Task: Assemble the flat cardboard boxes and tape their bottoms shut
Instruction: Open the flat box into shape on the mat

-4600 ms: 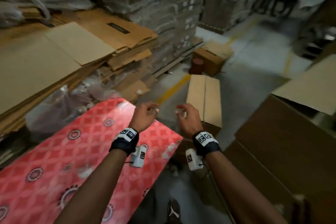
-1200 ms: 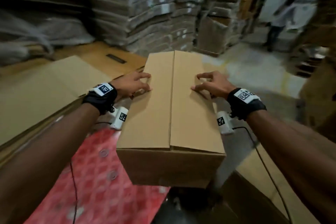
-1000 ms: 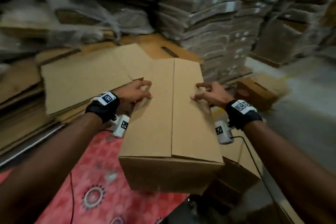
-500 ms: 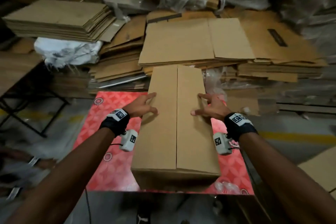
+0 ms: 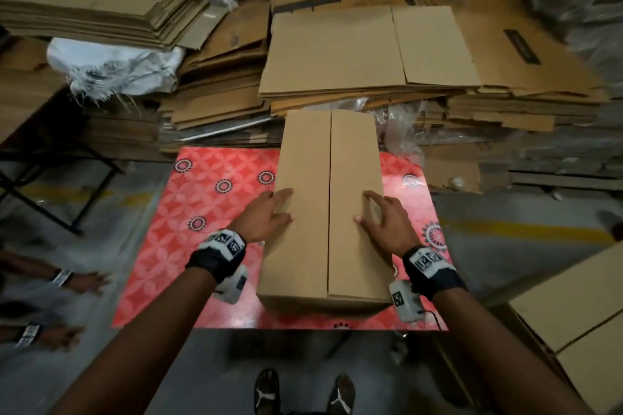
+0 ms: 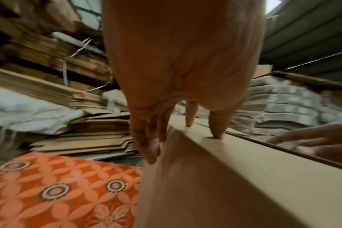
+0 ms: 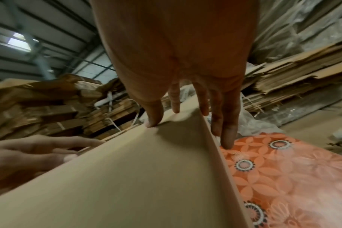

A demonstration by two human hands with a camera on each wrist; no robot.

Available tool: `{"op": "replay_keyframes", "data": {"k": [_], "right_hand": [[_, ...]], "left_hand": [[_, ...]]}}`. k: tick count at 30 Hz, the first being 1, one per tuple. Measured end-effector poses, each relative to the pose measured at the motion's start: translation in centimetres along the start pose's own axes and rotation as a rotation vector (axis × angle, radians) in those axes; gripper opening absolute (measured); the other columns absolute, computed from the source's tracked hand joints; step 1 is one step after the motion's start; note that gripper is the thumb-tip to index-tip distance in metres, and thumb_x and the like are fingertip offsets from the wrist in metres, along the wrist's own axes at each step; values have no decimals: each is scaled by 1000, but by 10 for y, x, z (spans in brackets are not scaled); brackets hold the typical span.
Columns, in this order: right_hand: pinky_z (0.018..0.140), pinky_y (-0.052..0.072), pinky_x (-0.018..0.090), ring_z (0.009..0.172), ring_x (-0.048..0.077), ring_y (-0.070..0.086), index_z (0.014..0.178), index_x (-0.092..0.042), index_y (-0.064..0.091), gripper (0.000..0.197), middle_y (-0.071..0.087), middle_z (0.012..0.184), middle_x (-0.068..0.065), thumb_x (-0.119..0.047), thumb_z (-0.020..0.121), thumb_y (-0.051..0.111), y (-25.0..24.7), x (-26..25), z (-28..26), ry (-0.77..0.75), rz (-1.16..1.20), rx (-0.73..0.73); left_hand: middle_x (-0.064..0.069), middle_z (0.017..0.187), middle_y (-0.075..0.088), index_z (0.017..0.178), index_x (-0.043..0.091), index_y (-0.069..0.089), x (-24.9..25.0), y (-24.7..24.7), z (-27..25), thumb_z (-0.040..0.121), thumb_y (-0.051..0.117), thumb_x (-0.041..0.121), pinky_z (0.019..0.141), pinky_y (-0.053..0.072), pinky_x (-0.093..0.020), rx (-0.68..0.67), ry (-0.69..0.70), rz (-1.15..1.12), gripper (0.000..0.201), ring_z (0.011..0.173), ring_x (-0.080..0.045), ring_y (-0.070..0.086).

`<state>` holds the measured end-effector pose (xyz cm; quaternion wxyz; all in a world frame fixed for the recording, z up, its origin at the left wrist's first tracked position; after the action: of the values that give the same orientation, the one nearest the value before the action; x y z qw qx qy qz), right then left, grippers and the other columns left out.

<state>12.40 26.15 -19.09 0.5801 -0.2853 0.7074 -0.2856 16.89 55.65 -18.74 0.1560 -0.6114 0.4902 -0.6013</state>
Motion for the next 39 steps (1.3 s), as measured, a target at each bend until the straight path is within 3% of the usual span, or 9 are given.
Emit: {"op": "replay_keyframes", "data": {"k": [4,7,9,17,19,22,27,33,39], "right_hand": [[119,33,46,148,31,32,157,-46,26,83,23,162,8,-60,88,69,21,6,-63,32,48,-58],[119,29,44,152,33,25,159,-50,14,79,8,167,7,-62,95,58,38,5,-83,-9,62,-2],[118,29,45,152,34,24,159,-50,15,77,6,167,10,-65,95,54,44,6,-81,3,32,56],[118,31,56,151,35,23,148,-29,45,66,18,163,13,-63,93,57,43,-10,-54,-156,-50,304],[115,29,56,150,34,24,147,-32,45,66,25,162,10,-68,92,56,44,-16,-55,-198,-169,300],[111,34,60,147,37,27,146,-33,46,61,34,158,7,-67,95,49,53,-23,-60,-281,-333,254],[110,36,60,149,33,25,150,-34,39,65,33,158,3,-69,96,41,55,-20,-60,-269,-352,208],[117,21,67,155,35,9,159,-42,23,91,17,167,1,-92,82,28,58,-22,-62,-261,-411,118],[117,17,72,157,34,-3,160,-45,15,98,6,170,-4,-92,78,38,59,-16,-62,-261,-422,49]], "left_hand": [[-16,170,3,161,44,-1,-8,43,-57,79,53,85,124,24,-51,-121,-51,0,107,156,-35,12],[-13,163,-34,155,46,-23,-4,67,-68,59,56,98,127,12,-49,-182,-98,-10,135,155,-39,-10],[-12,159,-41,152,46,-29,-2,69,-61,50,54,103,128,11,-49,-189,-105,-23,143,155,-39,-12],[-19,168,-16,161,44,6,7,39,-34,72,51,90,120,25,-60,2,-44,166,110,153,-47,8],[-19,168,-18,162,41,6,19,43,-44,82,51,84,120,18,-64,12,-6,241,101,154,-46,-2],[-17,165,-28,161,41,-8,24,59,-56,72,52,93,118,10,-69,-35,-10,242,119,152,-47,-19],[-15,166,-27,159,42,-13,18,63,-58,70,43,97,121,9,-69,19,48,310,119,152,-44,-21],[-23,165,-24,162,37,-9,20,60,-56,74,33,98,123,-3,-64,25,70,389,114,152,-43,-24],[-31,165,-14,163,30,-4,27,54,-44,77,35,94,123,0,-64,1,76,491,114,154,-44,-13]]}}
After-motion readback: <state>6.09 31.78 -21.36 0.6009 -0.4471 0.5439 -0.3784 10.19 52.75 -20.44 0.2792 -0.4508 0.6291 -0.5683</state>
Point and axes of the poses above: each hand's wrist, its own z-axis towards the middle knuckle, its own y-axis out of the palm, x = y × z, the point moved 6 cm from there along z, towards the middle knuckle
